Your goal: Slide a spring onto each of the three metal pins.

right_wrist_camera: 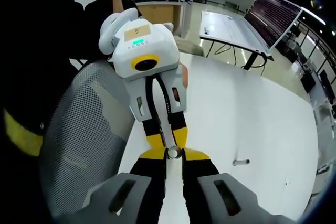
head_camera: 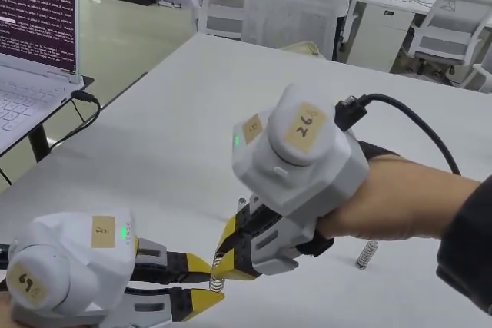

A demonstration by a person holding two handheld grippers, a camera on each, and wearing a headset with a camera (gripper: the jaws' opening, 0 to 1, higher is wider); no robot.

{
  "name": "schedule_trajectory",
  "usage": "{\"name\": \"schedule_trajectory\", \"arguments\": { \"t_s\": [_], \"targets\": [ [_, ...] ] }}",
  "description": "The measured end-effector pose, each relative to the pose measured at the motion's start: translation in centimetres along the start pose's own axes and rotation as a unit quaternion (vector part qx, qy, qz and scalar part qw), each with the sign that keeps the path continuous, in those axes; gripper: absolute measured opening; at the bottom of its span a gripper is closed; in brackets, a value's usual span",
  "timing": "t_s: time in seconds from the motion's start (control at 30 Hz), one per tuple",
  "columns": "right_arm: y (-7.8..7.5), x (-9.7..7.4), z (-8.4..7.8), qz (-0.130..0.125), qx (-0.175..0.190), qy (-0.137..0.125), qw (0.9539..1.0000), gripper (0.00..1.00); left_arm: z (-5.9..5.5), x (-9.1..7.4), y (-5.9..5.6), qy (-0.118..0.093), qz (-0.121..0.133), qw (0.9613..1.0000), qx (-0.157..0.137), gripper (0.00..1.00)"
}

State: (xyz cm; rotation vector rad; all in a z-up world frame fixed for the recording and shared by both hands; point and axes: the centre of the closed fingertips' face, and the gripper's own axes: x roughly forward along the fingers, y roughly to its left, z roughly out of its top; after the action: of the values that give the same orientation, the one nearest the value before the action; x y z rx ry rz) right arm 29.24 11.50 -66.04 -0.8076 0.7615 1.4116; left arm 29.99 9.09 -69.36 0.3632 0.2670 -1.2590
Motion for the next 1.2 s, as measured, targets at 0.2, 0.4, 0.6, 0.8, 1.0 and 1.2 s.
{"name": "schedule_trajectory", "arguments": {
  "t_s": [0.2,0.4,0.6,0.8,1.0,1.2],
  "targets": [
    [-0.6,-0.2,-0.5,-0.007,0.004,0.006,1.0000,0.08,-0.4,0.0,0.0,0.004,0.001,0.9999,-0.012,0.10],
    [-1.2,-0.6,-0.9,-0.014,0.011,0.007,0.9998,0.08,-0.8,-0.5,0.5,-0.003,0.013,0.9993,-0.036,0.20],
    [-1.6,-0.8,-1.2,-0.019,0.016,0.008,0.9997,0.08,-1.1,-0.8,1.0,-0.007,0.029,0.9978,-0.058,0.34],
    [-2.2,-1.0,-1.4,-0.025,0.022,0.008,0.9994,0.08,-1.9,-0.9,2.0,-0.006,0.050,0.9954,-0.081,0.50],
    [-2.7,-1.2,-1.5,-0.030,0.027,0.005,0.9992,0.08,-2.0,-1.0,2.7,-0.016,0.066,0.9940,-0.085,0.63],
    [-3.1,-1.4,-1.7,-0.035,0.032,0.004,0.9989,0.08,-3.1,-1.1,3.4,-0.011,0.082,0.9923,-0.093,0.71]
  ]
}}
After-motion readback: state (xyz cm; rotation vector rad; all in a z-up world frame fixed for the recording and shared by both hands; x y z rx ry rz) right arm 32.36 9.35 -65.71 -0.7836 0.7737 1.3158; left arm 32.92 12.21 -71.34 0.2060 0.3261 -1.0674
